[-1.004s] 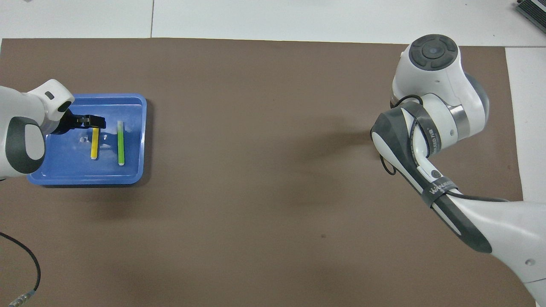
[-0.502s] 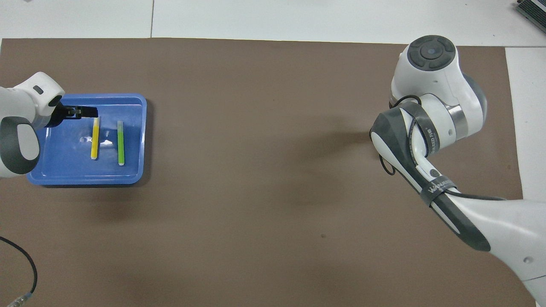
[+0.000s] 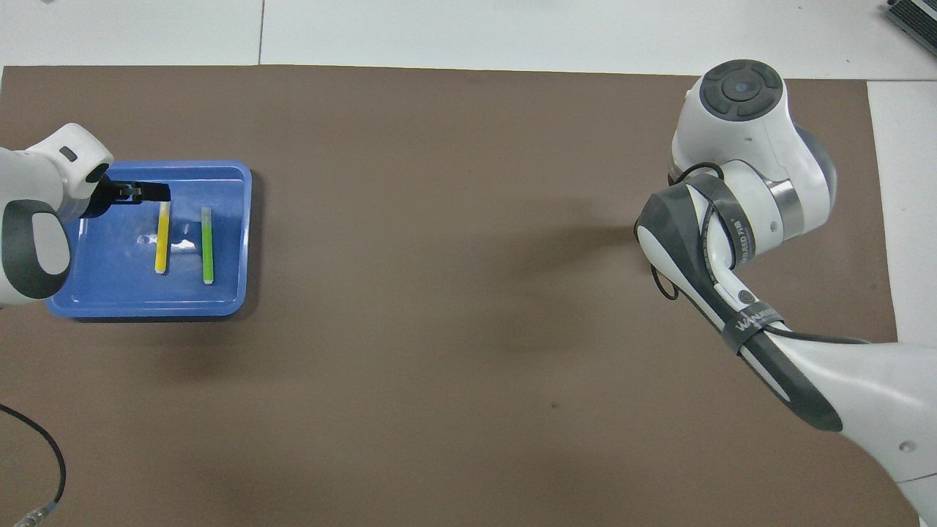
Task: Right arm passes pens to left for tray arrangement
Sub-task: 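Open the left gripper and withdraw while the right gripper lifts the purple pen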
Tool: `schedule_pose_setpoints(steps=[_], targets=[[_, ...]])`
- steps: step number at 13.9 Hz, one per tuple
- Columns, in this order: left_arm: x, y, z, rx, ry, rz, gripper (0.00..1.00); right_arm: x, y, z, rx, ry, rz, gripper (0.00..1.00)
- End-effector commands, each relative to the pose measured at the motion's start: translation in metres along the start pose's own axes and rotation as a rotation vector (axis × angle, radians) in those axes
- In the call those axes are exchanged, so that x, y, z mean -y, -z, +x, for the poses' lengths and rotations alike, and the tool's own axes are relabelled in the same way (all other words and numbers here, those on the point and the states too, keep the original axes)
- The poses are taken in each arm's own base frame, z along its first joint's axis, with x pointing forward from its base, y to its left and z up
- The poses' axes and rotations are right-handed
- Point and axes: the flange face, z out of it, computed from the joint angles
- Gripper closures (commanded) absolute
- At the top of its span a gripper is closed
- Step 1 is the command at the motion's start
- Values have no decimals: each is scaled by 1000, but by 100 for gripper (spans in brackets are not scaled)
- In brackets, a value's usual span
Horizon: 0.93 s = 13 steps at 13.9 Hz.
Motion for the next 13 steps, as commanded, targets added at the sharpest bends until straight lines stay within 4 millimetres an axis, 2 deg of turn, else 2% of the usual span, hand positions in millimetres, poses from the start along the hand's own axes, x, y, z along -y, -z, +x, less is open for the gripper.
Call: schedule_pose_setpoints(steps=[1, 3, 4, 6, 8, 10, 11, 12, 13], targets=[[1, 13, 6, 16, -11, 12, 0, -9, 16, -3, -1, 23, -22, 100], [1, 32, 21, 29, -10, 10, 0, -11, 27, -5, 4, 18, -25, 100], [1, 48, 30, 44, -10, 8, 1, -11, 34, -5, 7, 18, -25, 100], [-13, 74, 44, 87, -4, -3, 1, -10, 48, -8, 4, 23, -31, 100], [-6, 99, 51, 116, 21, -2, 1, -8, 71, -13, -19, 31, -43, 100], [0, 124, 42, 194, 48, -16, 1, 10, 87, -15, -11, 56, -37, 100], [1, 156, 37, 187, 60, -22, 0, 10, 97, -18, -10, 53, -36, 100], [13, 170, 31, 188, 98, -53, 0, 12, 113, -19, -13, 52, -37, 100], [13, 180, 24, 208, 139, -130, 0, 15, 126, -20, -18, 54, -32, 100]])
